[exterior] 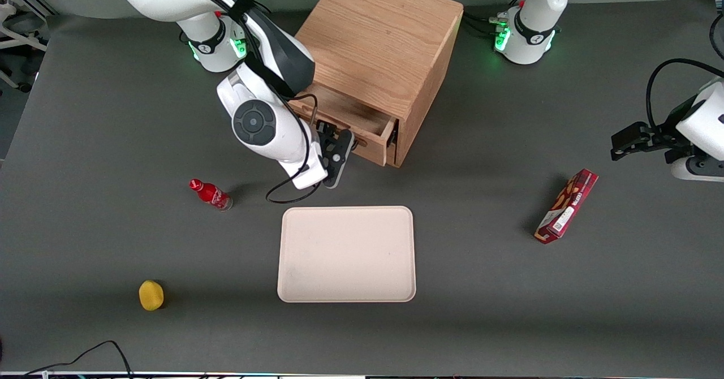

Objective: Open upper drawer
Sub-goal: 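Pull the handle with the right gripper, sliding the upper drawer out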

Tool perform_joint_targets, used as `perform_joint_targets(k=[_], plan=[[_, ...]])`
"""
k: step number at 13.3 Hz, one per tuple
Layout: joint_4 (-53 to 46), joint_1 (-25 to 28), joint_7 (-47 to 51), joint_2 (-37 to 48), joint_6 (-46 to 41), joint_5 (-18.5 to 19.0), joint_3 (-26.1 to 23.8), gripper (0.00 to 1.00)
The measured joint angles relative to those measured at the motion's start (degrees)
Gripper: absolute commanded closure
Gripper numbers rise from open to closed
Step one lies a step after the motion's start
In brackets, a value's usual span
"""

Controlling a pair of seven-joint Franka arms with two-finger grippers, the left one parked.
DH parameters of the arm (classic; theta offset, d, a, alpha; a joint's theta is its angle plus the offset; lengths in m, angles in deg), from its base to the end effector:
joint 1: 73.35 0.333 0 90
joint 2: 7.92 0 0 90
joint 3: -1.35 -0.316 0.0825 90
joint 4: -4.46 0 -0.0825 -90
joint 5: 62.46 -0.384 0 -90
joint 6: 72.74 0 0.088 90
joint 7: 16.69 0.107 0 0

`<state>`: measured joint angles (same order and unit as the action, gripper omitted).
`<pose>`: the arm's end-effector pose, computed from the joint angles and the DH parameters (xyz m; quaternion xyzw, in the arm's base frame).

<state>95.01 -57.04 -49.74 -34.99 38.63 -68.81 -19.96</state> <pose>0.5462 0.3896 0.3759 -0.8288 -0.5417 0.0449 0.1324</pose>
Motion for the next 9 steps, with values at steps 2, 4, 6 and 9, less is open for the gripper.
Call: perform_joint_targets(k=[2, 4, 6, 9], plan=[[-0.57, -0.58, -0.54, -0.29, 0.0, 0.03, 0.02, 0.0], [-0.99, -1.25, -1.17, -0.36, 0.0, 0.05, 0.03, 0.0], [-1.56, -1.76, -1.84, -0.44, 0.0, 0.06, 0.05, 0.0], [-2.28, -2.17, -2.16, -0.81, 0.0, 0.18, 0.15, 0.0]])
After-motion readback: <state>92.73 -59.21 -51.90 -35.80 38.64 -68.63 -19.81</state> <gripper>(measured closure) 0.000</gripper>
